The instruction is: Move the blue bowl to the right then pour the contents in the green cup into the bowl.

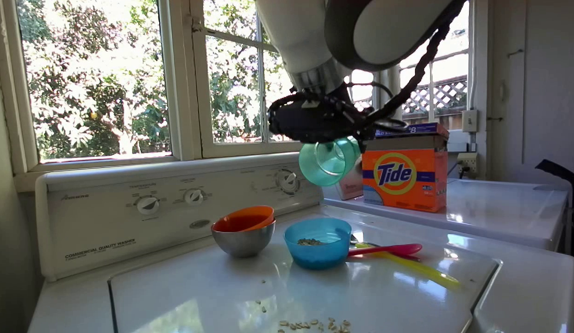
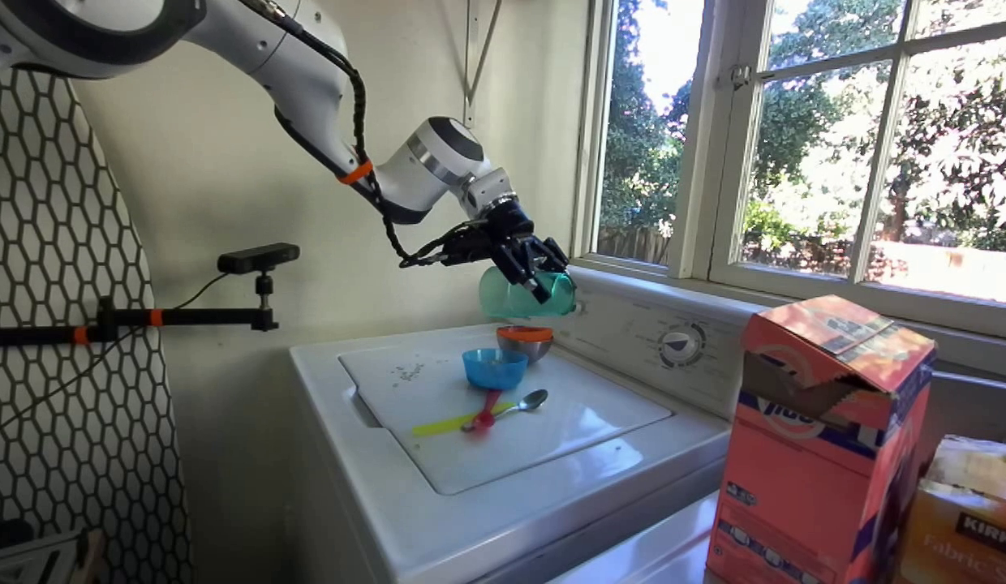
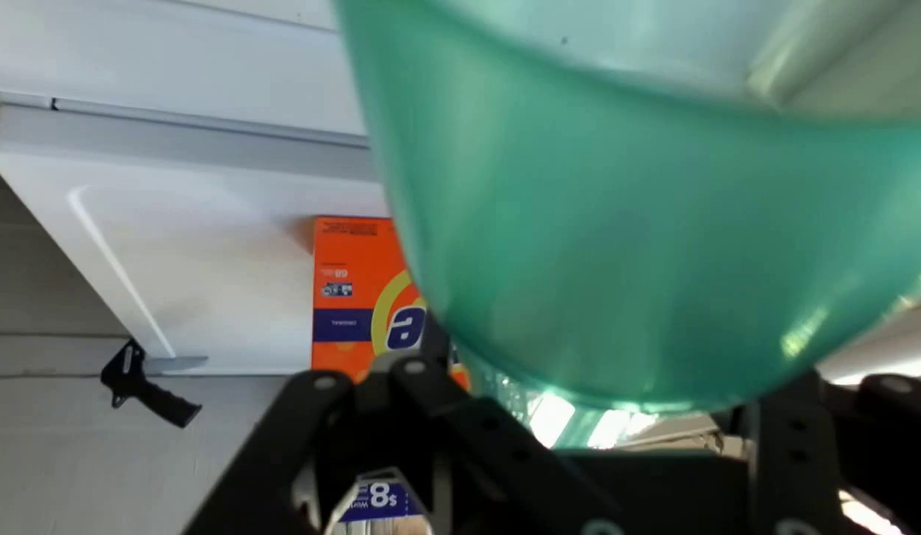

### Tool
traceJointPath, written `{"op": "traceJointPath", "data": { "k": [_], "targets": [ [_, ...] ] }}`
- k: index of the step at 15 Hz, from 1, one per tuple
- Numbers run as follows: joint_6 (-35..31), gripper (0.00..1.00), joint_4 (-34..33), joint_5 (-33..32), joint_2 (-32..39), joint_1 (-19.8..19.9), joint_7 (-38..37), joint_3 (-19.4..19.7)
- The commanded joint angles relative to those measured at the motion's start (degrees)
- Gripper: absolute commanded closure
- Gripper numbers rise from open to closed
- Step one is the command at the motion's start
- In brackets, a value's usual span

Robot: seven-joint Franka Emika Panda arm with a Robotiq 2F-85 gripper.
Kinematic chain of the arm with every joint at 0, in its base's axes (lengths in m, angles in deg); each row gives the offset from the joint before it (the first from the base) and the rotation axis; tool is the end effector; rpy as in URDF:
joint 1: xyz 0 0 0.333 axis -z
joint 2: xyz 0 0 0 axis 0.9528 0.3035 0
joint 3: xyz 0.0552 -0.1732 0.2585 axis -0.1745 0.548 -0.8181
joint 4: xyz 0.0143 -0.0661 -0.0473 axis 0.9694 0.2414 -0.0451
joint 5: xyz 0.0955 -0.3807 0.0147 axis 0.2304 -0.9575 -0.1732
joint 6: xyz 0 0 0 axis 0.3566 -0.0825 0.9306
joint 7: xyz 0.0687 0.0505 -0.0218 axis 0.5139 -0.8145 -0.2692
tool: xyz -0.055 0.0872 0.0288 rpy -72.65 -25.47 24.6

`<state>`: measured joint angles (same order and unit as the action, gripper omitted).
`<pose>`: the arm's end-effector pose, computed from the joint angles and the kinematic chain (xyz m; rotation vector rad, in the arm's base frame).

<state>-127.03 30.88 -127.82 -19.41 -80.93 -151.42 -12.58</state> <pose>0.6370 0.1188 0.4666 2.0231 -1.5276 0.9954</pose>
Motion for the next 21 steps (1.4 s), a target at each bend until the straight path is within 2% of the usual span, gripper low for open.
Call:
{"op": "traceJointPath", "data": {
  "k": [1, 10, 16, 21],
  "targets": [
    [-4.2, 0.50, 0.8, 12.2, -4.3, 2.1, 9.0, 0.3],
    [-4.5, 0.50, 1.9, 43.6, -10.4, 2.6, 30.8, 1.4],
    [-0.5, 0.50, 1.3, 62.2, -10.3, 2.3, 44.0, 1.0],
    [5.7, 0.50, 0.8, 74.4, -8.7, 1.8, 53.0, 0.2]
  ]
}}
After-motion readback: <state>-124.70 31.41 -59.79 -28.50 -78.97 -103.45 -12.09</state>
